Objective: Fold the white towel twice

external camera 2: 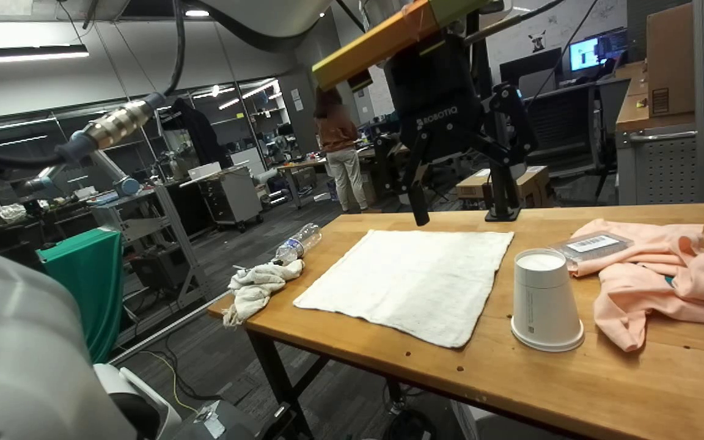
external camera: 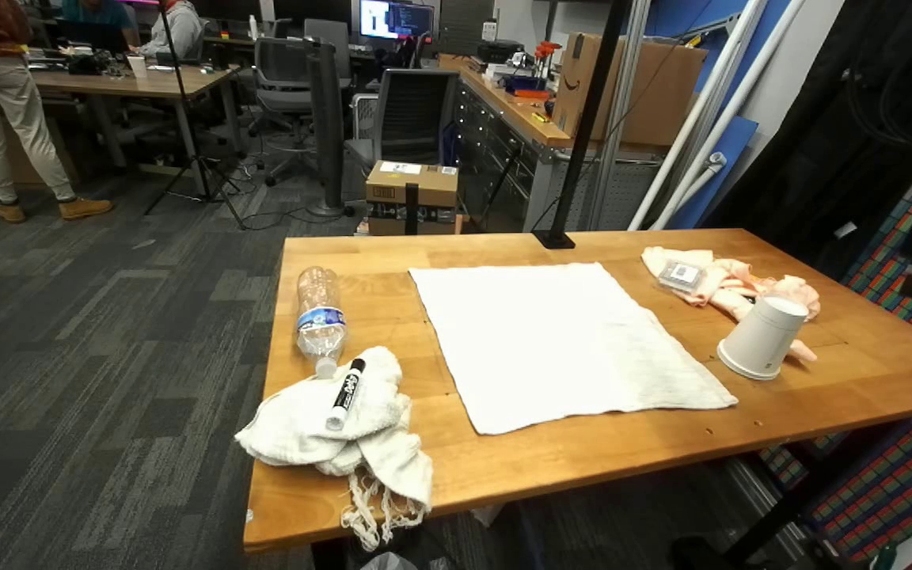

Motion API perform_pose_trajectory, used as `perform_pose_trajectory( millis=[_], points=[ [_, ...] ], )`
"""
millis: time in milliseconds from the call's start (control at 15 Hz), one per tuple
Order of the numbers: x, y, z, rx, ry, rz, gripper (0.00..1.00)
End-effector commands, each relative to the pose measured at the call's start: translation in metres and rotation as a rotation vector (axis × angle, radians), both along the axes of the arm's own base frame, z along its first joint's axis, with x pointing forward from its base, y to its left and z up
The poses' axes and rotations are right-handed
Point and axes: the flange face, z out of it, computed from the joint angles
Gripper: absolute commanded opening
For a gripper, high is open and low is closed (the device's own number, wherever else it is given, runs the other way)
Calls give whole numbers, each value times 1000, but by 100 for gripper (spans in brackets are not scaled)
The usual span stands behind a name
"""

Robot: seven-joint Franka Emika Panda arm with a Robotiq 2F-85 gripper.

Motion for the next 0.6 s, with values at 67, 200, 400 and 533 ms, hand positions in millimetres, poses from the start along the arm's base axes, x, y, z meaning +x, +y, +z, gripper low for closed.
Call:
perform_pose_trajectory(
  millis=[67,200,400,533],
  points=[
    [3,1,2,-1,-7,-5,100],
    [6,2,3,-4,-14,-8,100],
    [9,6,-1,7,-31,-28,100],
    [12,11,-5,53,-57,-57,100]
  ],
)
